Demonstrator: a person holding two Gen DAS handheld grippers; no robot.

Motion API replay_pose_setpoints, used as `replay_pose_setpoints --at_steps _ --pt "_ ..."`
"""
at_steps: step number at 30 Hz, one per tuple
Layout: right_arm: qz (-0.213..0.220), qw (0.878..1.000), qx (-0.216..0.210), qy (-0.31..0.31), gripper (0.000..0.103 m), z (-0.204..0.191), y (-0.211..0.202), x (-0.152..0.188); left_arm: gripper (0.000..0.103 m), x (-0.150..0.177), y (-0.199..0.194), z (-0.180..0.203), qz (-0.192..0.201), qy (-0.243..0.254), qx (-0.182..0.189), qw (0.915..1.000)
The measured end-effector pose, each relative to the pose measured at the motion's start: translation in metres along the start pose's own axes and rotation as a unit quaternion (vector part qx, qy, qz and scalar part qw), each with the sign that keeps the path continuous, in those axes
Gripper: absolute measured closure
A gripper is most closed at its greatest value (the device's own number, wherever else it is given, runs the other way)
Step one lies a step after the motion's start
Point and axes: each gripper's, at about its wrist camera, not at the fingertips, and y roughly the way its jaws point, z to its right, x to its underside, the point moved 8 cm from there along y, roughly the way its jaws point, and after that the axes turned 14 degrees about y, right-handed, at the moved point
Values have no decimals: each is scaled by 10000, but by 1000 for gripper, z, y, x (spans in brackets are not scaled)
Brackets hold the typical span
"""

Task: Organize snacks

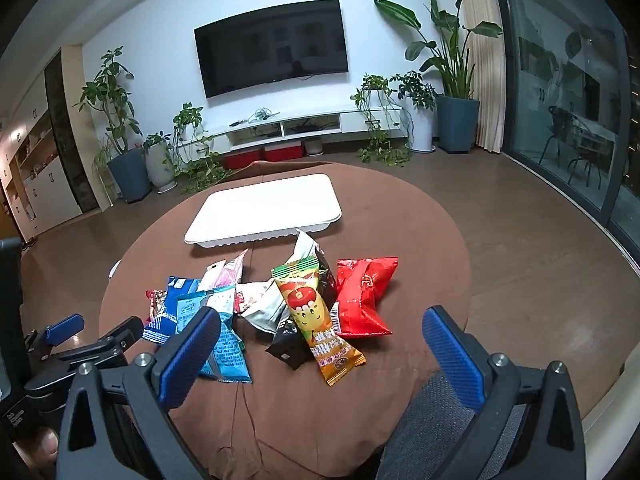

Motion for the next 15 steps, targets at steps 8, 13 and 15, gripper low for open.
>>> replay_pose_setpoints --at_steps 8,13,15 --pt "-8 10000 10 -3 0 1 2 0 0 1 3 0 -26 -14 -17 10000" --pt "-27 10000 11 -16 0 2 2 2 0 3 4 0 -46 -16 -10 10000" --pt "-25 10000 14 -14 0 2 2 2 0 3 4 0 -52 -18 -7 10000"
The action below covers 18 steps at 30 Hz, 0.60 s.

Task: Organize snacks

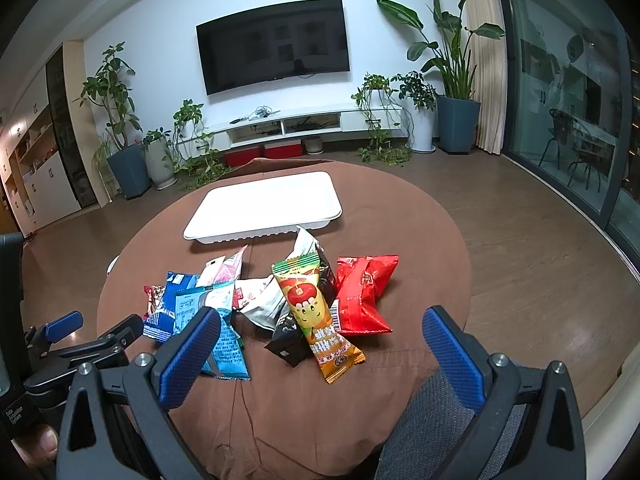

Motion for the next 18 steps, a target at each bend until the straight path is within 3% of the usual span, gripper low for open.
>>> replay_pose_setpoints --at_steps 18 --pt "-7 10000 18 -22 0 -1 0 0 0 3 2 1 -33 8 9 10000"
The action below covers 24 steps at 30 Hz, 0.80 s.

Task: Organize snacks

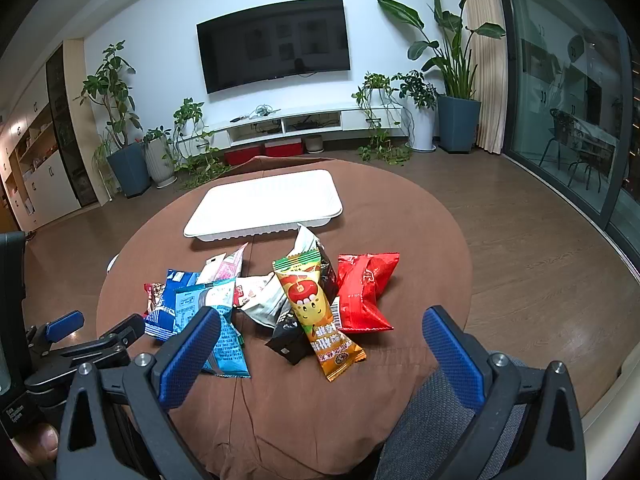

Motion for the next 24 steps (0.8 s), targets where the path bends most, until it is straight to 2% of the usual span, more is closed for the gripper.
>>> replay_pose_setpoints --at_steps 24 --pt "-17 10000 12 -14 0 -1 2 3 0 2 2 2 -30 4 -5 10000"
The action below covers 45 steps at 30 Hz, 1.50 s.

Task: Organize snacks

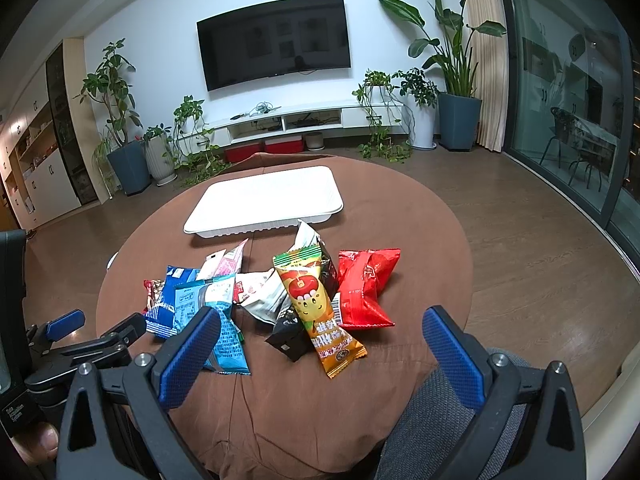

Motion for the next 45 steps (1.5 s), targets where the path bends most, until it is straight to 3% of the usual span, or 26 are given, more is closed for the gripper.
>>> replay_pose_setpoints --at_steps 31,35,38,40,43,45 --pt "-52 10000 14 -43 0 4 10 9 0 8 7 9 -72 131 55 9999" --pt "-24 9999 -64 -102 0 9 11 12 0 12 9 12 -21 145 284 9995" --pt "7 9998 -133 -147 0 8 10 6 0 9 10 18 193 307 730 9967" --pt "41 9996 -229 -165 0 9 10 4 0 13 14 18 16 232 938 9953" --pt "109 9994 -296 -121 0 13 11 -3 0 24 24 9 -510 148 690 9962" --pt "151 9995 -282 -81 0 18 13 -5 0 28 30 4 -605 56 738 9954"
